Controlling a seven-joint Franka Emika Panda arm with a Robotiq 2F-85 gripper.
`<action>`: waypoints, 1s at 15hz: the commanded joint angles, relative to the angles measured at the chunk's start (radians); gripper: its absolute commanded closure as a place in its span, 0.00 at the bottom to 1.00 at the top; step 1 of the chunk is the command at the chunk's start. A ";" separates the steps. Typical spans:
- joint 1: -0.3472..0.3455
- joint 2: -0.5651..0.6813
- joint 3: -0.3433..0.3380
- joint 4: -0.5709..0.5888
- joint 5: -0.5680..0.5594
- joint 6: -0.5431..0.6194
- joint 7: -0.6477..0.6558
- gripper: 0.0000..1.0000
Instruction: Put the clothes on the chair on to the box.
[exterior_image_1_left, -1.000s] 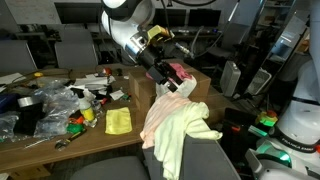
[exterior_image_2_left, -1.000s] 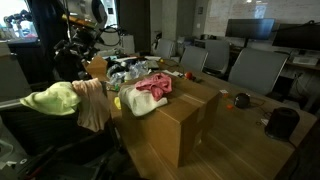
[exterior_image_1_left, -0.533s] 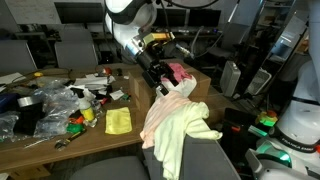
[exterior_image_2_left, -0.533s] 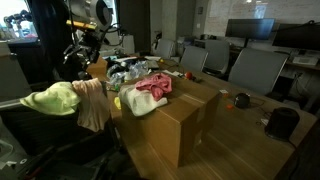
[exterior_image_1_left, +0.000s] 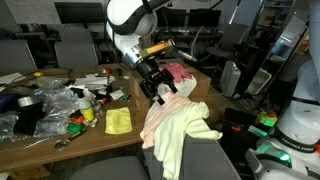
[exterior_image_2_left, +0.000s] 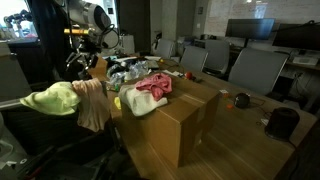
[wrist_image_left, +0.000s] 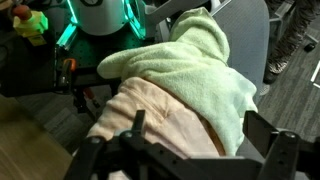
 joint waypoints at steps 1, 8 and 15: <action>0.009 -0.033 -0.016 -0.057 -0.005 -0.021 0.029 0.00; 0.002 -0.009 -0.008 -0.086 0.013 -0.132 -0.025 0.00; 0.001 -0.029 0.003 -0.148 0.043 -0.101 -0.100 0.00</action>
